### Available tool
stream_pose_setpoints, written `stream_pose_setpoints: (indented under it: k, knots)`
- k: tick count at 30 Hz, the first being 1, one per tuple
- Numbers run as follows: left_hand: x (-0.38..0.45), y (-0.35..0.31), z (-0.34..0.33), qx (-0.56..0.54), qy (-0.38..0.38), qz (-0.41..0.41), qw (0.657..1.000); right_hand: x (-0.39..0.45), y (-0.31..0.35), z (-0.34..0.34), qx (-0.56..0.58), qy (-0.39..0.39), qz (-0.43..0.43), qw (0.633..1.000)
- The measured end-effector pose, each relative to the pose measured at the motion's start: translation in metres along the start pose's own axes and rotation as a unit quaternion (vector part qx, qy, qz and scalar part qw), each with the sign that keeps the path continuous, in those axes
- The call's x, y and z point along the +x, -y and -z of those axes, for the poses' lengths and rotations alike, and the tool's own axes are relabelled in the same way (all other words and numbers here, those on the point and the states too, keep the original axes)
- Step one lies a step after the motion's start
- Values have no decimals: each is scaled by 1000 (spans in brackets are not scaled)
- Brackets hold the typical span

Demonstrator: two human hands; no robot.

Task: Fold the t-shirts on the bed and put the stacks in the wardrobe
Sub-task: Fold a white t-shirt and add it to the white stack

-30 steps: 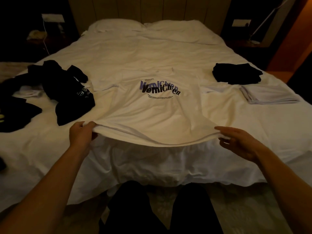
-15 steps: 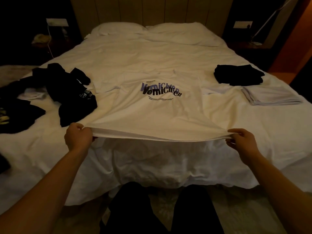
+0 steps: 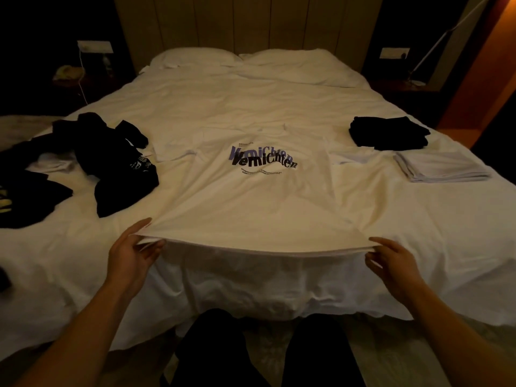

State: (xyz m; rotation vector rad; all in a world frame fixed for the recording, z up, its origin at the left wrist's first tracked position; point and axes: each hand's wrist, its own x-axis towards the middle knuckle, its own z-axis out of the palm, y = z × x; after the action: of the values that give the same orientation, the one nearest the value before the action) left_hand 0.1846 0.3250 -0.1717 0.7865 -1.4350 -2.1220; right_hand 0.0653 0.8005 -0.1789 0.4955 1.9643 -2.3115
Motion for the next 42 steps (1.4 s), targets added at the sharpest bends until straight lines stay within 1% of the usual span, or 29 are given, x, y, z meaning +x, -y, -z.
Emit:
stream_pose_setpoints:
  k: [2, 3, 5, 7, 8, 10, 11, 12, 15, 17, 19, 21, 22, 23, 24, 25, 26, 27, 29, 32, 37, 40, 42]
  knots:
    - [2, -14, -4, -46, 17, -9, 999, -1, 14, -7, 80, -7, 12, 997]
    - [4, -20, -4, -67, 16, -9, 998, -4, 20, -10, 96, -6, 35, 995]
    - [3, -20, 1, -104, 21, 11, 994, -10, 25, -13, 52, -9, 94, 994]
    - [-1, -5, 13, -113, 20, 61, 991, -12, 12, -10, -15, -6, 108, 994]
    - [-1, 7, 21, -99, 14, 95, 990, -11, 0, -6, -26, -1, 76, 997]
    - [-4, 22, 28, -36, 8, 154, 987, -8, -18, 2, -19, 6, -25, 999]
    - [-4, 25, 29, -2, 0, 170, 985, -6, -24, 5, -25, 7, -64, 998]
    - [-2, 26, 28, 25, -8, 177, 984, -2, -28, 8, -50, 3, -84, 995]
    - [1, 18, 23, 110, -8, 172, 979, 6, -32, 7, -125, 13, -99, 987]
    - [3, 10, 20, 195, -3, 162, 967, 11, -30, 1, -195, 21, -89, 976]
    - [5, 2, 18, 246, -8, 159, 956, 16, -23, -5, -258, 24, -72, 963]
    - [8, -4, 15, 294, -15, 138, 946, 19, -17, -8, -326, 26, -53, 944]
    - [9, -5, 16, 319, -24, 116, 940, 21, -15, -8, -374, 21, -37, 926]
    - [12, -4, 19, 370, -33, 83, 925, 24, -12, -8, -423, 14, -19, 906]
    - [17, -4, 22, 449, -40, 42, 892, 26, -7, -10, -463, 2, 3, 886]
    - [20, -5, 25, 523, -41, 9, 851, 26, -1, -14, -490, -10, 27, 871]
    - [21, -8, 24, 568, -44, -18, 822, 25, 5, -20, -505, -19, 52, 861]
    - [24, -12, 22, 581, -47, -40, 812, 26, 11, -28, -512, -22, 76, 855]
    - [34, -18, 12, 578, -56, -74, 810, 32, 23, -52, -519, -10, 119, 846]
    - [56, -16, -12, 575, -46, -94, 812, 48, 29, -94, -517, 33, 163, 840]
    - [133, -17, -44, 533, -66, -132, 833, 89, 26, -200, -517, 91, 216, 823]
    - [191, -14, -61, 510, -65, -130, 848, 119, 19, -271, -503, 111, 224, 827]
    - [224, -15, -68, 480, -50, -104, 870, 133, 16, -316, -491, 132, 209, 835]
